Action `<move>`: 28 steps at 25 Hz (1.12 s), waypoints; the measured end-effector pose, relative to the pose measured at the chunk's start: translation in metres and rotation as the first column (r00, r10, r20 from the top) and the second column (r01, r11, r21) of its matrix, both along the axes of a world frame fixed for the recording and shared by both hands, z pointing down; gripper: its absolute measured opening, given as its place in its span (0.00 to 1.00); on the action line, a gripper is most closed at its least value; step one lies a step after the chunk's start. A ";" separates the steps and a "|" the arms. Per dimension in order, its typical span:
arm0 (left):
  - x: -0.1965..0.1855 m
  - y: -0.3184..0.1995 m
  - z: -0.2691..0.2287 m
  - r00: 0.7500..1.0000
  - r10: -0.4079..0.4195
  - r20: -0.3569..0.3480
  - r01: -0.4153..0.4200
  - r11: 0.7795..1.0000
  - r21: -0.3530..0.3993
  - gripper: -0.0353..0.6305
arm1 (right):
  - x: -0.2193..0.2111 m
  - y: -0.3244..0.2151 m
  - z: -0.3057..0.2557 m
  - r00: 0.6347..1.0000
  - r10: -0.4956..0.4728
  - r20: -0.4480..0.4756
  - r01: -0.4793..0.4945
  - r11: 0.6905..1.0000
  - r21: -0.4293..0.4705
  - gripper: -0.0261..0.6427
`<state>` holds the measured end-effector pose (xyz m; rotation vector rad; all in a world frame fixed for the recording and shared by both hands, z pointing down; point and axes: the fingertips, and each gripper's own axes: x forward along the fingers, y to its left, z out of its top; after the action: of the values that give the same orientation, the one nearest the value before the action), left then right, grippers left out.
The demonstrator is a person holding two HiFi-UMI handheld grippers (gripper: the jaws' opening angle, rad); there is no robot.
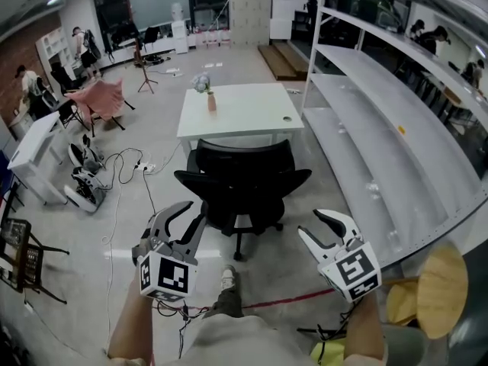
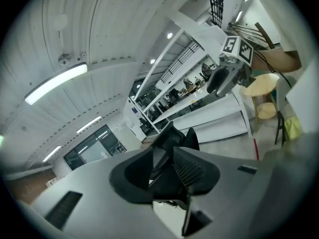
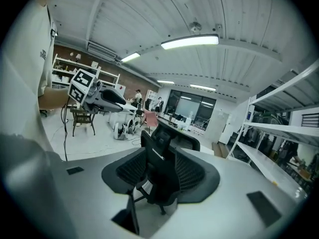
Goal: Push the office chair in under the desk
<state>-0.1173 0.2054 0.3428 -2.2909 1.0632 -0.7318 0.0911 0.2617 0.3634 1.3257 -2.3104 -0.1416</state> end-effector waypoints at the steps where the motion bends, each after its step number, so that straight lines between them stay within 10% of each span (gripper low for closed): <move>1: 0.001 -0.006 0.006 1.000 0.000 0.009 0.000 1.000 -0.014 0.27 | 0.002 -0.006 0.003 1.000 0.002 -0.010 -0.002 1.000 -0.006 0.32; 28: 0.025 -0.187 0.152 0.940 0.173 0.295 -0.089 0.957 -0.277 0.39 | 0.006 -0.188 0.127 0.978 -0.102 -0.181 0.036 0.941 -0.336 0.42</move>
<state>-0.0925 0.0187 0.4949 -2.3233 0.6910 -1.1954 0.0974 0.0740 0.4908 1.0146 -2.1017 0.0886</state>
